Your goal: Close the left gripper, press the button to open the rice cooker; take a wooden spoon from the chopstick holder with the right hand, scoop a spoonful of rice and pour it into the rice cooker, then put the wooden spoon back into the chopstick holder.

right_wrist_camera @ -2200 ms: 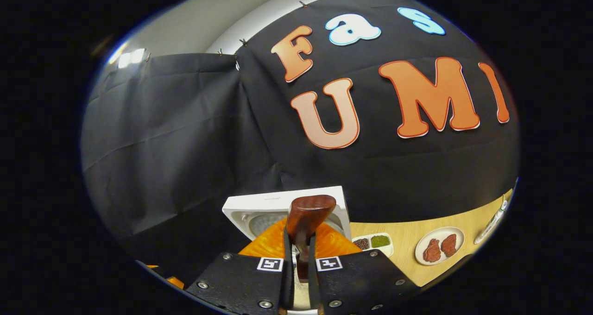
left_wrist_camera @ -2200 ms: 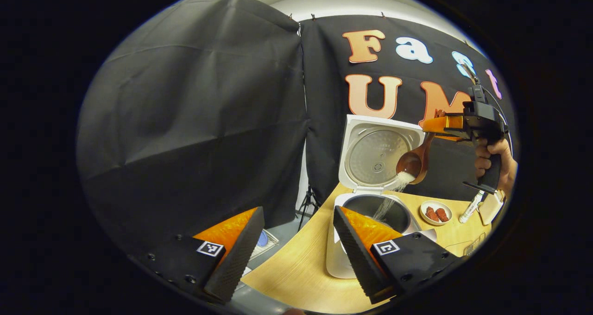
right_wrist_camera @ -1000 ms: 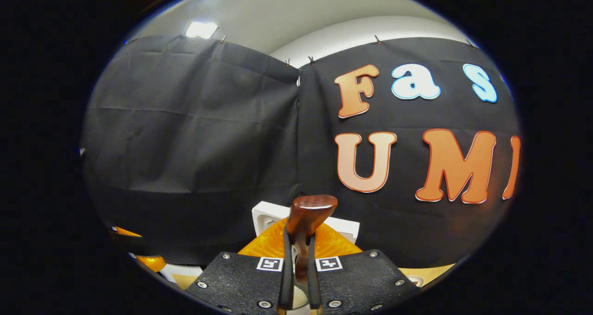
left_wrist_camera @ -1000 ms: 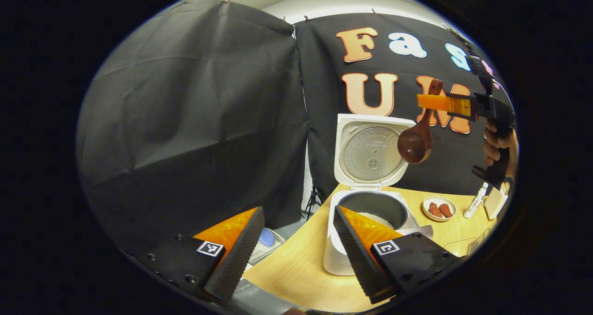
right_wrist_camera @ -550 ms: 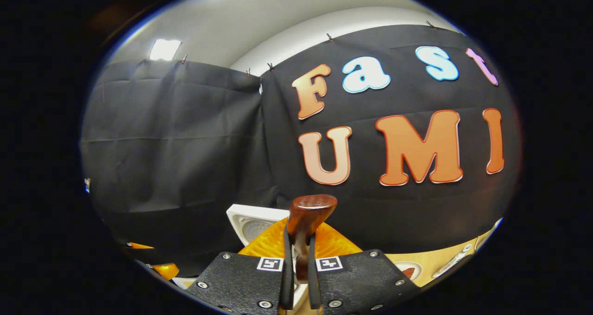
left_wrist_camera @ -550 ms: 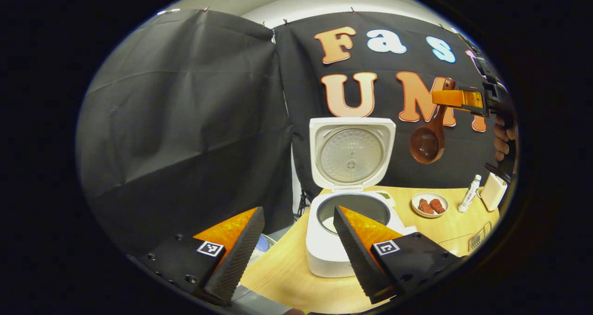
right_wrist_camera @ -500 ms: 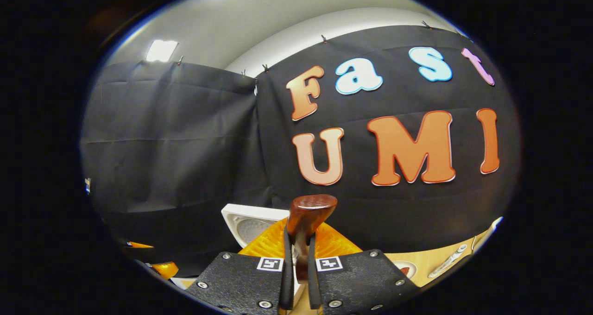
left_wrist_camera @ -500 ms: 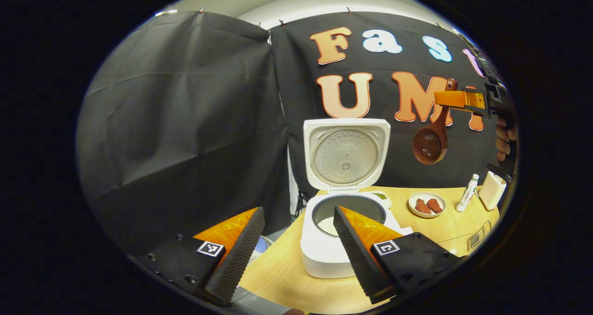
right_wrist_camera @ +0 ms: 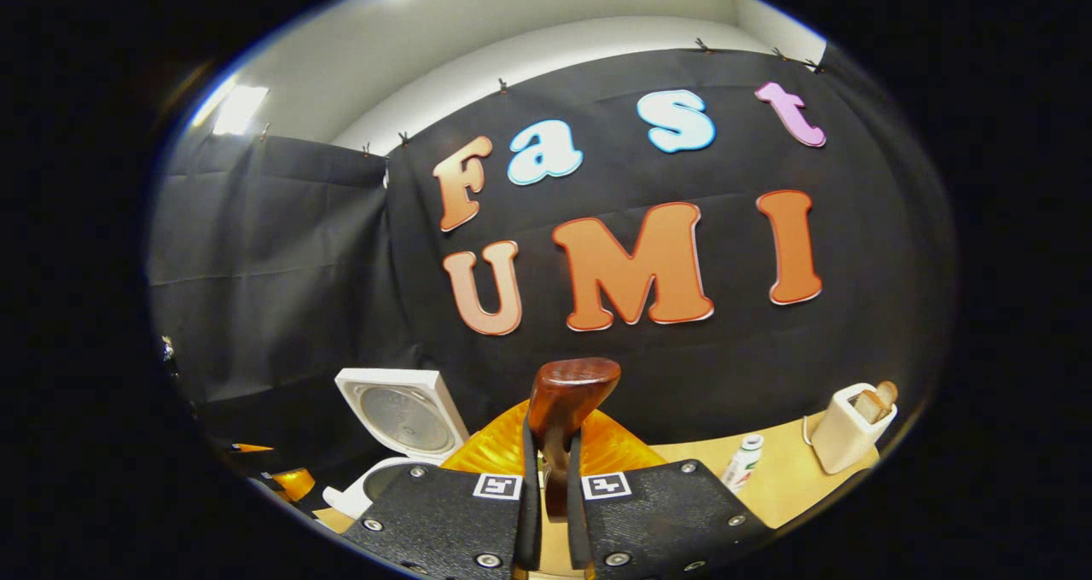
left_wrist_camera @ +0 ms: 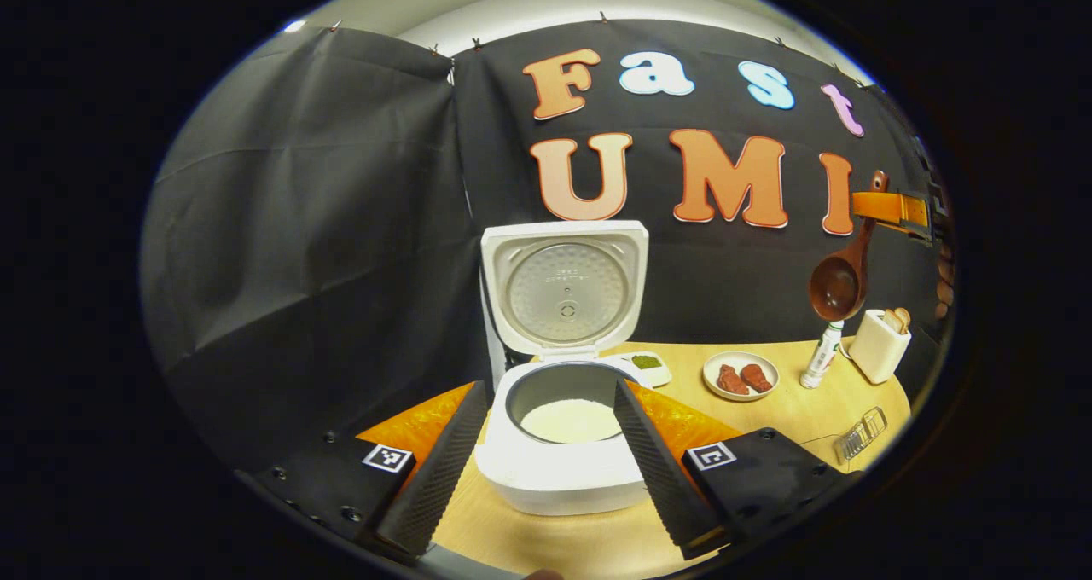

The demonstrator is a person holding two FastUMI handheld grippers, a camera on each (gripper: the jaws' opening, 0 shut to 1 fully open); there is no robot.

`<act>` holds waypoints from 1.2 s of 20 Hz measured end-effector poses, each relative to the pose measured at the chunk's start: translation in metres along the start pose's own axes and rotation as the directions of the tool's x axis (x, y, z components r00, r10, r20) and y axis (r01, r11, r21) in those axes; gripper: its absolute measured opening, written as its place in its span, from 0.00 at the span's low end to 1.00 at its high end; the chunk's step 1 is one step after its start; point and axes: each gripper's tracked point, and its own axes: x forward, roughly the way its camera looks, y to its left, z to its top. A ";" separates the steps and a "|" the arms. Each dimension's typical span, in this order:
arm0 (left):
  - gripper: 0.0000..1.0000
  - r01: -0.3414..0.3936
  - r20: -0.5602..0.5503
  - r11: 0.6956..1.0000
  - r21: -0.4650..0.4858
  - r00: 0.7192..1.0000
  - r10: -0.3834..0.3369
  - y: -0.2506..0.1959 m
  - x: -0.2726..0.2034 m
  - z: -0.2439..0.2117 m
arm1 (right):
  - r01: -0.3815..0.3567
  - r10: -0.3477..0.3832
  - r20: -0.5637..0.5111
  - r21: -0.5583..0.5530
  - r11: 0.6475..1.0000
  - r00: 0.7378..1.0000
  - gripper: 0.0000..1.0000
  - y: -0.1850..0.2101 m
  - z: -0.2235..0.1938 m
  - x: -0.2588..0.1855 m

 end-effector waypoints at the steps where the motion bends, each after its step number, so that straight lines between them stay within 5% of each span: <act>1: 0.99 0.016 -0.001 1.000 0.000 1.000 -0.016 -0.009 0.000 0.001 | 0.026 -0.026 0.005 0.007 1.000 1.000 0.12 -0.018 0.001 -0.008; 13: 1.00 0.081 0.000 0.997 0.006 0.997 -0.081 -0.074 -0.003 0.013 | 0.297 -0.292 -0.072 0.065 0.953 0.954 0.12 -0.165 -0.037 -0.087; 24: 1.00 0.073 -0.051 0.996 -0.053 0.996 -0.075 -0.100 -0.017 0.009 | 0.411 -0.368 -0.245 0.159 0.897 0.897 0.12 -0.247 -0.124 -0.121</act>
